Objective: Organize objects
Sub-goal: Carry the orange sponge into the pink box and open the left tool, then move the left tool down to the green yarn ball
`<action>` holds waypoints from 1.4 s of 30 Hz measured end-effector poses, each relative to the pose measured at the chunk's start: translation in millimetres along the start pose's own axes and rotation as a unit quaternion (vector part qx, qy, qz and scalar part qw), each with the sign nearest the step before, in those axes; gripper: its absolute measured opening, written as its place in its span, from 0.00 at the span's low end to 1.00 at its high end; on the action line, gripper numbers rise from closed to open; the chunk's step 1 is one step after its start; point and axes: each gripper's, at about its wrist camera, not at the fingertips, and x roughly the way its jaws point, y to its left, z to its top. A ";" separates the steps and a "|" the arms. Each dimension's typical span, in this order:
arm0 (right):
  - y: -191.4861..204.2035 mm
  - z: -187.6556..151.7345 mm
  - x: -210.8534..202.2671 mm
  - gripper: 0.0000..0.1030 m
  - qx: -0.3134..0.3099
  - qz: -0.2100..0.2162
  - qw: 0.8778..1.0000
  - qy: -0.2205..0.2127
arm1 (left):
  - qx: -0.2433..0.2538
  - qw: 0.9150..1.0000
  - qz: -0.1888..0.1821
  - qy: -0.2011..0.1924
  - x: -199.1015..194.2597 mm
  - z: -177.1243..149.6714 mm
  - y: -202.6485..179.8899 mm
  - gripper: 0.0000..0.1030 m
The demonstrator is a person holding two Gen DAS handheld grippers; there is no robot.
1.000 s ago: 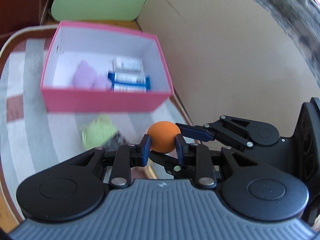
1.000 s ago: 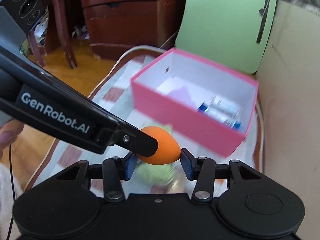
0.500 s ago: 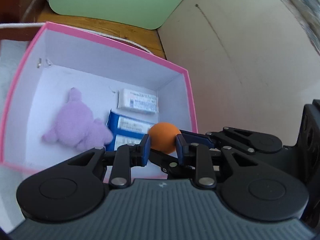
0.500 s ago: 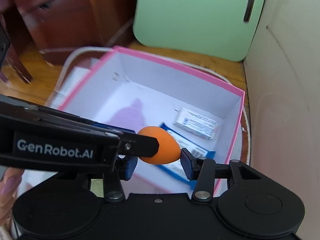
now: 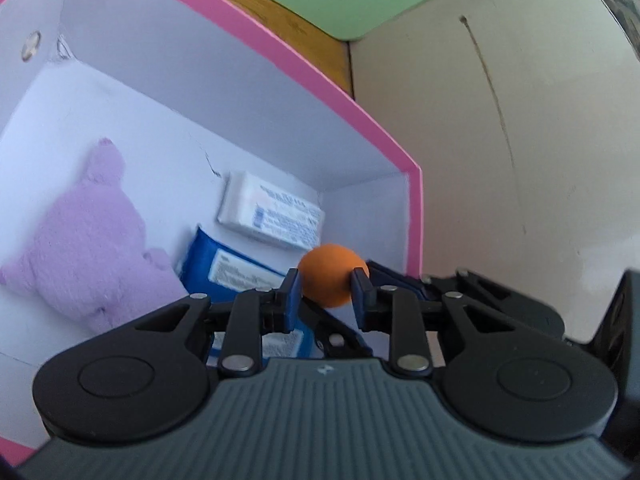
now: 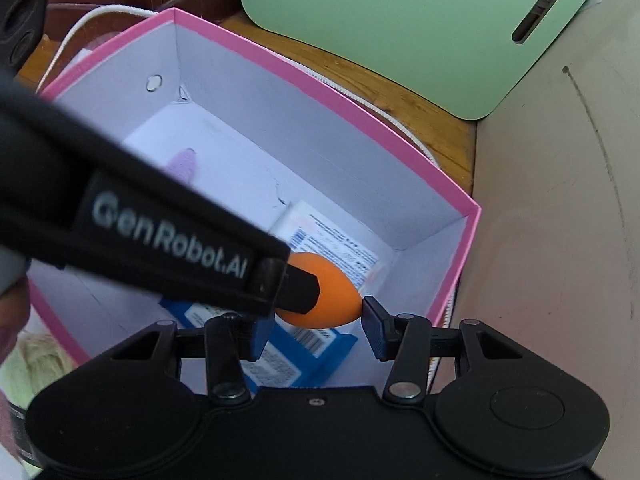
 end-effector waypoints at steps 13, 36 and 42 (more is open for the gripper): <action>-9.2 -19.7 -4.3 0.32 0.045 0.014 0.998 -0.033 | -0.028 0.999 0.024 0.012 4.6 -8.3 7.5 0.23; 5.1 -95.5 -157.4 0.39 0.142 0.105 0.979 -0.098 | 0.175 0.968 0.175 0.049 -164.4 -100.3 -44.8 0.52; 32.2 -116.1 -191.9 0.42 0.126 0.115 0.983 -0.065 | 0.223 0.954 0.184 0.082 -190.1 -142.0 -53.9 0.55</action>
